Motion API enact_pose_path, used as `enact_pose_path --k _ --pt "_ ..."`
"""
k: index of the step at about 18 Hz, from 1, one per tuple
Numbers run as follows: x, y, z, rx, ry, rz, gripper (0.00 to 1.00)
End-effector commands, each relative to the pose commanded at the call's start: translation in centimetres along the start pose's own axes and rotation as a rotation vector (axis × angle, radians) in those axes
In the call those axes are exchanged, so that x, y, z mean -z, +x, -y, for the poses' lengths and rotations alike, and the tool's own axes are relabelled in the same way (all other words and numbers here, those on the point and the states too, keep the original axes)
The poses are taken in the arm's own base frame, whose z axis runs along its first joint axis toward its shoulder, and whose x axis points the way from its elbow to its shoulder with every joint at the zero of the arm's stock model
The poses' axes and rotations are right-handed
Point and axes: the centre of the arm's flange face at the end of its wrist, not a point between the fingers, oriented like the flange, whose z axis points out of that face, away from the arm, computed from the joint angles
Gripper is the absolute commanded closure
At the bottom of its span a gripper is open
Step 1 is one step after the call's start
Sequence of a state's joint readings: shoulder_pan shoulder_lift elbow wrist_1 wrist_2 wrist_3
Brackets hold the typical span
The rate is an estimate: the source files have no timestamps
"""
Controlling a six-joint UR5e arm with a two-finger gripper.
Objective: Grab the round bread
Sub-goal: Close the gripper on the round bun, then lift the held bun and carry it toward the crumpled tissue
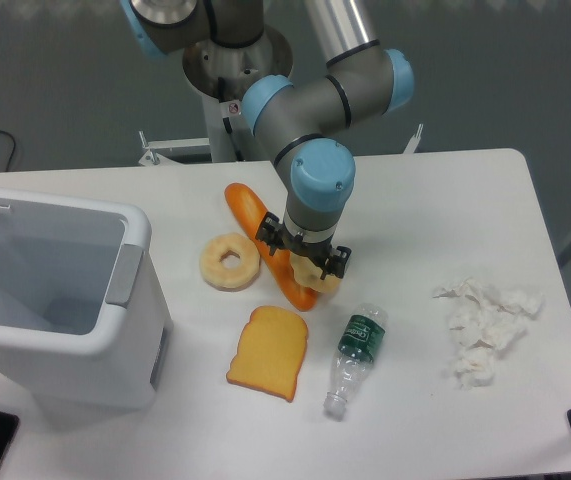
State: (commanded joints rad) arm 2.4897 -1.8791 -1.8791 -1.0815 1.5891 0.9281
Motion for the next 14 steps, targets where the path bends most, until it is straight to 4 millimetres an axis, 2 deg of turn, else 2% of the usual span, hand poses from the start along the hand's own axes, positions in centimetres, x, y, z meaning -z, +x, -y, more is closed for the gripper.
enact_pose_path --k 4,6,7,8,10,14 --pt "-0.5 -0.1 -0.1 0.006 -0.02 0.002 0.36" --pt "-0.5 -0.2 -0.1 0.01 -0.019 0.003 0.68" --pt "-0.4 -0.2 -0.2 0.012 -0.019 0.005 0.79" --pt "-0.3 -0.2 -0.1 0.012 -0.018 0.006 0.8" --pt "0.4 -0.7 -0.1 0.017 -0.014 0.022 1.0" --pt "3.4 -3.1 -0.1 0.042 0.027 0.07 1.0"
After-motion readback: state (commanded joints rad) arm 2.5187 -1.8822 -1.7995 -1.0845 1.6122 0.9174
